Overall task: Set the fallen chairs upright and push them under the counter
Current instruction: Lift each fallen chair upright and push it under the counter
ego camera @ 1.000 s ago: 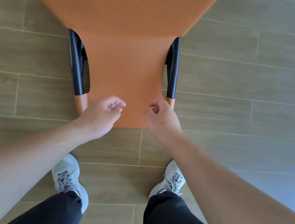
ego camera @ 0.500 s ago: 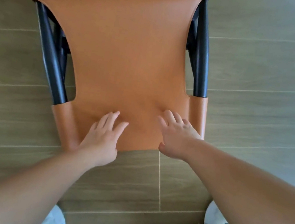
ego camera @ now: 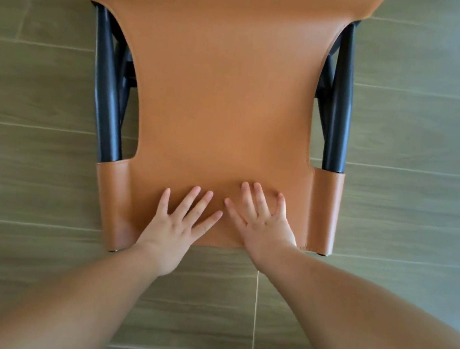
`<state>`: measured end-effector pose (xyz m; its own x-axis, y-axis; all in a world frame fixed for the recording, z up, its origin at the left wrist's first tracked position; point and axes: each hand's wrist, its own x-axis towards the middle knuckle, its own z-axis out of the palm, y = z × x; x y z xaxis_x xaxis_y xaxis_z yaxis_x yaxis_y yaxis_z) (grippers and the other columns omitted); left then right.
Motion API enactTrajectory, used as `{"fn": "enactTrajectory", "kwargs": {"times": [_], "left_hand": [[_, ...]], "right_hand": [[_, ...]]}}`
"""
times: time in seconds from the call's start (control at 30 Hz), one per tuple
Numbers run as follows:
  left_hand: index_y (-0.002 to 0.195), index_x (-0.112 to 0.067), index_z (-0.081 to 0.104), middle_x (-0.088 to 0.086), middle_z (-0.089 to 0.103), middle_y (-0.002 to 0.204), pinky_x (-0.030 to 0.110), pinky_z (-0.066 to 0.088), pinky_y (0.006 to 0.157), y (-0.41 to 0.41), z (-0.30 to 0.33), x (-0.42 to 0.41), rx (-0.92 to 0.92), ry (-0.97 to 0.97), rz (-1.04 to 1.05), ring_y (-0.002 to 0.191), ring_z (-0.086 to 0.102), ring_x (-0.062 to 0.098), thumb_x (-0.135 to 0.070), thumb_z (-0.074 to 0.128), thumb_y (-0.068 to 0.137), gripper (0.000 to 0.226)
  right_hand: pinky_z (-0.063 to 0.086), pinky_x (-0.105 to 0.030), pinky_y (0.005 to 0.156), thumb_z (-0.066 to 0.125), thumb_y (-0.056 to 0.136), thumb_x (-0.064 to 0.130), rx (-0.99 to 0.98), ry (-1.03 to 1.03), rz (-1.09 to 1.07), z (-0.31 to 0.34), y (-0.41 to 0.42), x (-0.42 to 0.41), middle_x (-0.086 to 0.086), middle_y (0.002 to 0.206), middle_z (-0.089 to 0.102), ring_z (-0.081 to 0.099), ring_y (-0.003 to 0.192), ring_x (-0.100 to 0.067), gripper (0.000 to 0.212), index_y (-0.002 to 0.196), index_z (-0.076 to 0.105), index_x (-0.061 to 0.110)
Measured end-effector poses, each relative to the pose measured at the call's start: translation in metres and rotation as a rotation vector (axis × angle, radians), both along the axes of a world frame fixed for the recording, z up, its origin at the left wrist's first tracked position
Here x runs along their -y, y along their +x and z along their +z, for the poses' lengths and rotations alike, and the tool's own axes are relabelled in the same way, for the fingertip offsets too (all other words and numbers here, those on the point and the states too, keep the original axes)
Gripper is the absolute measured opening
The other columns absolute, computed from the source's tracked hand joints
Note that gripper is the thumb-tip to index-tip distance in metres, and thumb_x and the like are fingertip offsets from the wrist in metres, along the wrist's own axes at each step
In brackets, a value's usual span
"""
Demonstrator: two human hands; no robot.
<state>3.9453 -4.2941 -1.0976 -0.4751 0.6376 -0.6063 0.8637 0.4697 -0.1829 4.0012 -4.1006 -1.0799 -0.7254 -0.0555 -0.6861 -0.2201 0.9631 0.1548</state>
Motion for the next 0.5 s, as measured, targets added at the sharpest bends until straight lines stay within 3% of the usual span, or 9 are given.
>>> {"fn": "enactTrajectory", "kwargs": {"times": [0.13,0.33,0.5], "left_hand": [[0.138,-0.018,-0.045,0.022,-0.051,0.145,0.073,0.0,0.11,-0.003,-0.001,-0.003,0.003,-0.039,-0.017,0.142,-0.033,0.044,-0.033,0.057,0.092,0.113],[0.146,-0.034,-0.035,0.002,-0.049,0.147,0.074,0.008,0.11,0.007,0.002,0.0,0.041,0.046,0.119,0.148,-0.025,0.032,-0.021,0.051,0.096,0.1],[0.144,-0.034,-0.037,0.003,-0.046,0.152,0.074,0.009,0.109,0.007,0.002,-0.002,0.018,0.038,0.13,0.148,-0.026,0.032,-0.019,0.059,0.093,0.11]], "right_hand": [[0.009,-0.069,0.113,0.063,0.091,0.029,-0.022,0.031,0.008,-0.007,0.0,0.003,-0.026,0.153,-0.035,-0.026,0.145,-0.044,0.113,0.148,-0.033,0.017],[0.011,-0.069,0.113,0.062,0.092,0.027,-0.028,0.032,0.042,-0.007,0.002,-0.001,-0.026,0.153,-0.037,-0.026,0.145,-0.044,0.11,0.148,-0.033,0.02],[0.012,-0.07,0.112,0.065,0.09,0.027,-0.022,0.061,0.05,-0.01,0.001,0.001,-0.028,0.151,-0.037,-0.027,0.144,-0.046,0.114,0.148,-0.034,0.019]]}}
